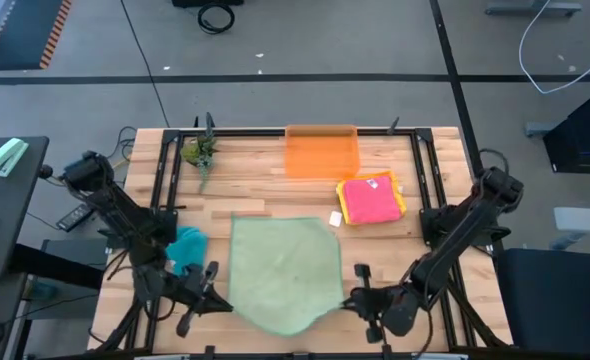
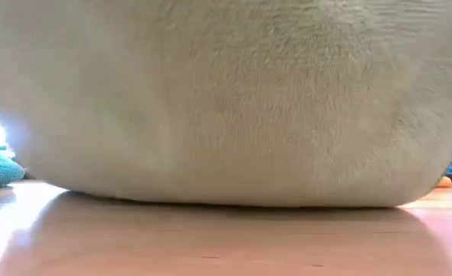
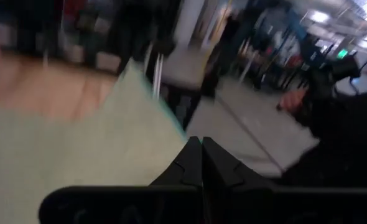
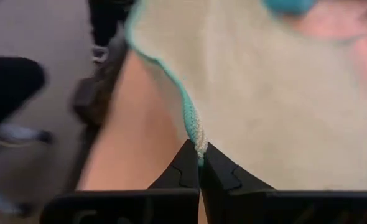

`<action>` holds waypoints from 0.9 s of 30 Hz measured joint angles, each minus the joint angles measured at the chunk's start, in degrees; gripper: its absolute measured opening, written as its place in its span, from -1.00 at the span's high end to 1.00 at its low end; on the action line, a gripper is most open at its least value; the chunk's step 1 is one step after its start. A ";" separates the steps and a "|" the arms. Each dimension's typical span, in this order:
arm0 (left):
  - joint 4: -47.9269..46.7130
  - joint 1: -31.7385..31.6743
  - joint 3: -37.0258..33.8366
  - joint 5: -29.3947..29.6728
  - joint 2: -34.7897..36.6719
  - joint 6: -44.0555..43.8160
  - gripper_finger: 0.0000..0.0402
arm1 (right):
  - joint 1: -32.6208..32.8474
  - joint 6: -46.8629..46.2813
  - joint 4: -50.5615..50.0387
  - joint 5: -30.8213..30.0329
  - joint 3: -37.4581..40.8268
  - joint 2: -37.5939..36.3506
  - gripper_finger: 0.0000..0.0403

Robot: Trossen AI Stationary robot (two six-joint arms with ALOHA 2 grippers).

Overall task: Fold microfiber towels
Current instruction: Fold the green microfiber cloth

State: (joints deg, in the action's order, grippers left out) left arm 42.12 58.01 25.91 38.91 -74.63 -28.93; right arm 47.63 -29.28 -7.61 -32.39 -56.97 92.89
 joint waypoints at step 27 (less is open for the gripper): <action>17.03 -21.97 5.17 15.90 32.98 63.92 0.98 | -44.94 61.94 -0.38 7.03 -13.15 -24.82 0.99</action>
State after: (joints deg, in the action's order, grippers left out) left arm 59.15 36.04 31.08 54.82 -41.65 34.99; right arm 2.69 32.66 -7.99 -25.36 -70.11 68.07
